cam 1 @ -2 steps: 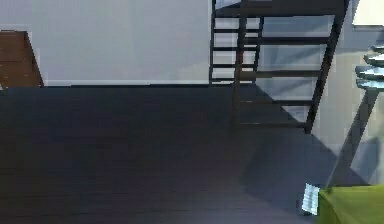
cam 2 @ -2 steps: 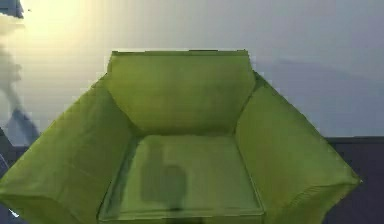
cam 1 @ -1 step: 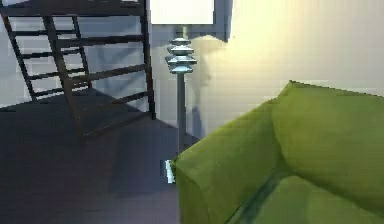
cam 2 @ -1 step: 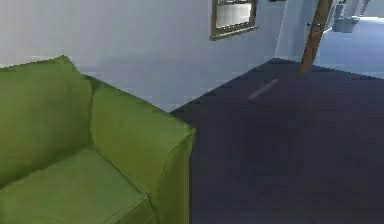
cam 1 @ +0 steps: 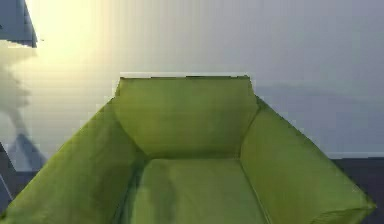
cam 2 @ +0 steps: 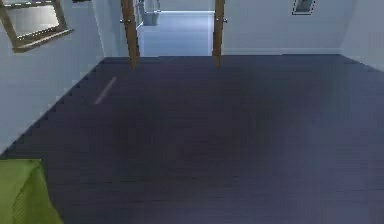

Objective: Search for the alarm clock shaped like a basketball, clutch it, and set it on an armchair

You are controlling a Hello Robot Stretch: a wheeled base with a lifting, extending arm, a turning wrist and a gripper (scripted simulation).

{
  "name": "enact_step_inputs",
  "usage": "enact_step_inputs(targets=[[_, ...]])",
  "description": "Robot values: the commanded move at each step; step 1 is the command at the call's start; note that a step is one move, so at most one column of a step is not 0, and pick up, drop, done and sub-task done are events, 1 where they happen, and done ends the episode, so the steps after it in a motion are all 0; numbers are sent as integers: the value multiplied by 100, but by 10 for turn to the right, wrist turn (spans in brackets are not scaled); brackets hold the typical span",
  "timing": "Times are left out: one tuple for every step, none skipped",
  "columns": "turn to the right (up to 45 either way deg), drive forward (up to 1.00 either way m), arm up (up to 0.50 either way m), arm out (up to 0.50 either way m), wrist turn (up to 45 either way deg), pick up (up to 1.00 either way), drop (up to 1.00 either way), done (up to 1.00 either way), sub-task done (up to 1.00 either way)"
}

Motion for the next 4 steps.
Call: enact_step_inputs(targets=[[450,0,0,0,0,0,0,0,0],[420,0,0,0,0,0,0,0,0],[-450,0,0,0,0,0,0,0,0],[-450,0,0,0,0,0,0,0,0]])
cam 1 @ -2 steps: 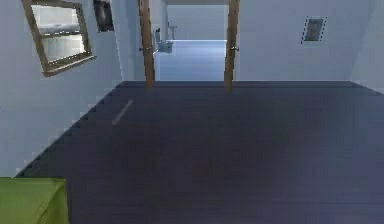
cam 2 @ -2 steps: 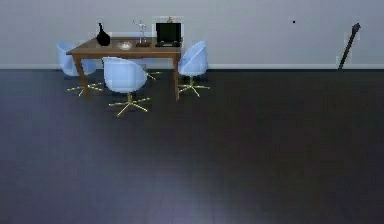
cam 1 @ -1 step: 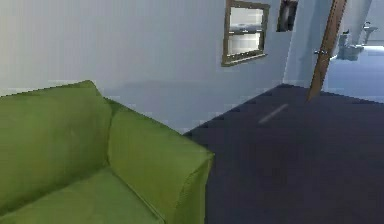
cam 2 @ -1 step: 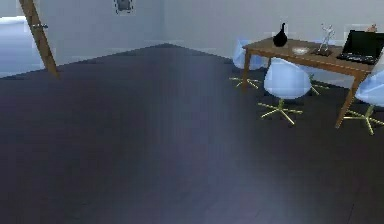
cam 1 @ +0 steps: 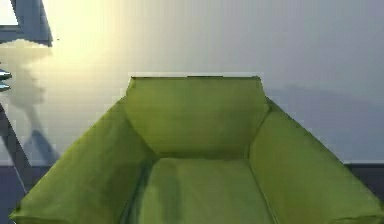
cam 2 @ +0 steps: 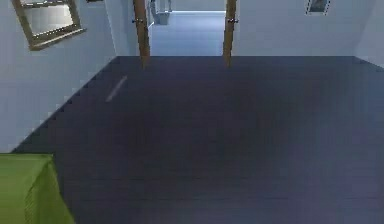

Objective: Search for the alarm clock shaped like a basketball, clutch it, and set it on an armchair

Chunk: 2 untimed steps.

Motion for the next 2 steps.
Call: enact_step_inputs(targets=[[-450,0,0,0,0,0,0,0,0],[-420,0,0,0,0,0,0,0,0]])
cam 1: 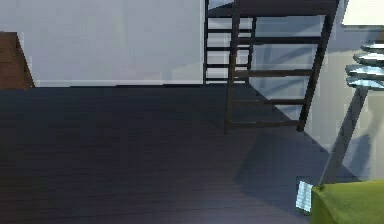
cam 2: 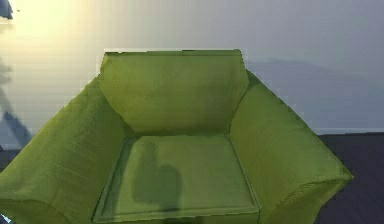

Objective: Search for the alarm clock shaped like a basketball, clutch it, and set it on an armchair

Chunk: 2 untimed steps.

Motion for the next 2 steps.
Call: enact_step_inputs(targets=[[0,0,34,0,0,0,0,0,0],[0,0,0,26,0,0,0,0,0]])
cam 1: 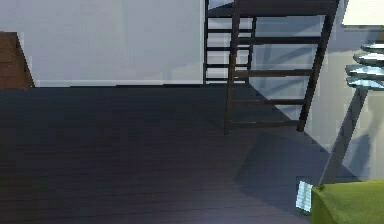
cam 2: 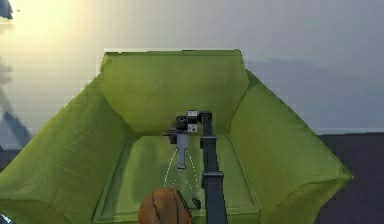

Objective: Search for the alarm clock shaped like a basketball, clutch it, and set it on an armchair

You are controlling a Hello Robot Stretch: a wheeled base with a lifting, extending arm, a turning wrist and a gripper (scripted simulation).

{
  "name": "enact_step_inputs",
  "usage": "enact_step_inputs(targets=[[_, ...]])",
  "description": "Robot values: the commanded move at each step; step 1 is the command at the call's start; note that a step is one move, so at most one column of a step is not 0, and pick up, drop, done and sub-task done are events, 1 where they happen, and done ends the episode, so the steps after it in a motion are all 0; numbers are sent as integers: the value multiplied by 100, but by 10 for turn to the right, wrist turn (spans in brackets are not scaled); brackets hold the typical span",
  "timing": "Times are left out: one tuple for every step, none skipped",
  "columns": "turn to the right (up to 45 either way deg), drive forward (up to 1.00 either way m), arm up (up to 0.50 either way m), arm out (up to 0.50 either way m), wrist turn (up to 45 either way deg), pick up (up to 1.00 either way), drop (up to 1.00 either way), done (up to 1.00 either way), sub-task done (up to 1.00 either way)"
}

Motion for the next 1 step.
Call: enact_step_inputs(targets=[[0,0,0,0,450,0,0,0,0]])
